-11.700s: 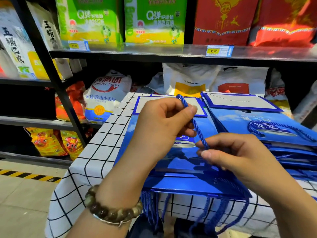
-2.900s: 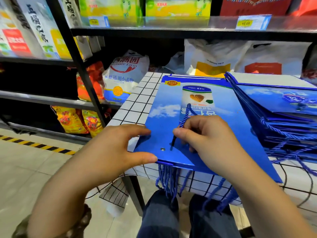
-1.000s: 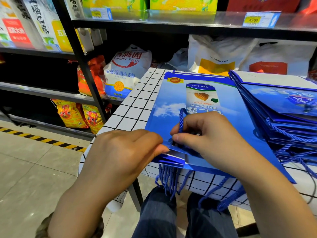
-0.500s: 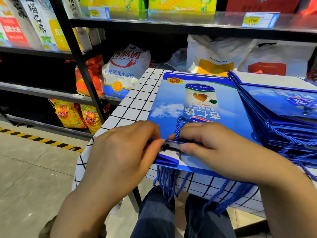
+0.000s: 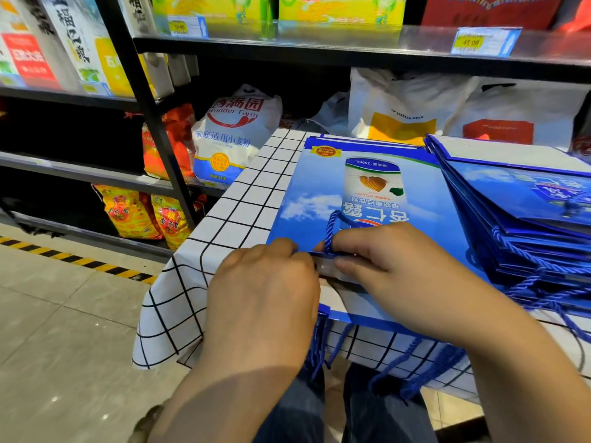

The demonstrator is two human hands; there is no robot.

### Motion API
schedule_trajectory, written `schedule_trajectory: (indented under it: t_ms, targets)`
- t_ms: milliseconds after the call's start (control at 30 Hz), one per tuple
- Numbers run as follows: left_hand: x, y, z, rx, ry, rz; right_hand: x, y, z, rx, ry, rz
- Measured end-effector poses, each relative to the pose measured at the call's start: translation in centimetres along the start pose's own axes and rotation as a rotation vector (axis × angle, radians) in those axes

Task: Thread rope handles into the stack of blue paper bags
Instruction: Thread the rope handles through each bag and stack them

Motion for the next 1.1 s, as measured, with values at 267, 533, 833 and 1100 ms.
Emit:
schedule_trajectory:
  t_ms: [267,533,833,1100]
  targets:
    - [-0.8,0.0,-0.9,0.083,0.171,-0.201,1.1,0.1,-0.2,-0.057,0.014,0.257]
    - [-0.7,-0.2,-1.0,0.042,0.207,-0.269,0.9,0.6,0.0,0.119,0.079,0.207]
    - [-1.3,0.0,-1.6,0.033,0.206,-0.580,-0.1,0.7,-0.1,0.154,0.115,0.005]
    - [-1.6,0.3,-2.0,0.188,-0.010,-0.927,1.1,1.2,0.2,0.157,0.168,0.176]
Point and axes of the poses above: each hand's wrist, its own z-axis towards the middle knuckle, its own y-axis out of the palm, x = y × z, the point moved 2 cm from there along z, towards the middle knuckle, and after that the axes turned 6 degrees about y, right-handed, at the moved point
